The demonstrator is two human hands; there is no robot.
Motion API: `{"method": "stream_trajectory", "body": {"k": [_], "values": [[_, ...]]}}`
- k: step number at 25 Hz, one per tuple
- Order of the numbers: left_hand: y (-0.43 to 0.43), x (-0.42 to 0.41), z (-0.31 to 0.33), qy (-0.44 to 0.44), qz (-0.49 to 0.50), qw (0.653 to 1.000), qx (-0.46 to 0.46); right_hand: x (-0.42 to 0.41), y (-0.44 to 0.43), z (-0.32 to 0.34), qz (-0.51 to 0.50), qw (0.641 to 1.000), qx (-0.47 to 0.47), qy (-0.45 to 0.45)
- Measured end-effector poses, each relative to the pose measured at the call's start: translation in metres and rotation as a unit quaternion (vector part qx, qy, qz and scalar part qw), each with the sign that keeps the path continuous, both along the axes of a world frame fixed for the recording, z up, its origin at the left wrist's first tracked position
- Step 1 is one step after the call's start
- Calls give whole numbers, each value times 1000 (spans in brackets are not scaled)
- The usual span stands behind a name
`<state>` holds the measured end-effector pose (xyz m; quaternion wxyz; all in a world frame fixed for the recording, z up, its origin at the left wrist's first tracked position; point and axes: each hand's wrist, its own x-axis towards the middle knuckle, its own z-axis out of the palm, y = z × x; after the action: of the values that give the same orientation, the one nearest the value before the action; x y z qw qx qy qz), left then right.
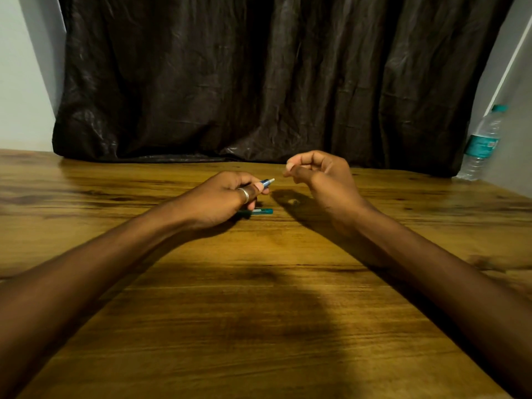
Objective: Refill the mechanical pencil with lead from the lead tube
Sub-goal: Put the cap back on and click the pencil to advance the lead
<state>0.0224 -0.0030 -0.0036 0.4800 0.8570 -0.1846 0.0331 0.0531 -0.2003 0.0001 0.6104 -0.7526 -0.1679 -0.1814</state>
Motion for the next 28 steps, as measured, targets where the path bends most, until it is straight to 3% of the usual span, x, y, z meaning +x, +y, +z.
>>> {"method": "stream_trajectory", "body": {"k": [4,7,10,15,17,19,20,24,28], "values": [[4,5,-2,-17,15,1000,18,11,-10,-9,-116,981,-157,-22],[7,8,-3,-17,24,999,28,11,-11,-18,-89,978,-183,43],[7,9,-4,-14,34,999,38,14,-12,-19,-106,935,-336,-32],[7,8,-4,-21,38,998,48,16,-13,-20,-94,905,-412,-51],[6,8,-4,-25,32,998,50,17,-11,-23,-80,930,-359,-20],[5,7,-4,-31,28,998,54,13,-6,-19,-30,982,-164,84],[5,6,-5,-34,27,998,55,11,-6,-16,-1,990,-74,117],[3,4,-4,-35,18,997,59,5,-4,-2,90,981,89,145],[2,3,-3,-41,4,997,65,-2,1,-2,125,974,105,156]]}}
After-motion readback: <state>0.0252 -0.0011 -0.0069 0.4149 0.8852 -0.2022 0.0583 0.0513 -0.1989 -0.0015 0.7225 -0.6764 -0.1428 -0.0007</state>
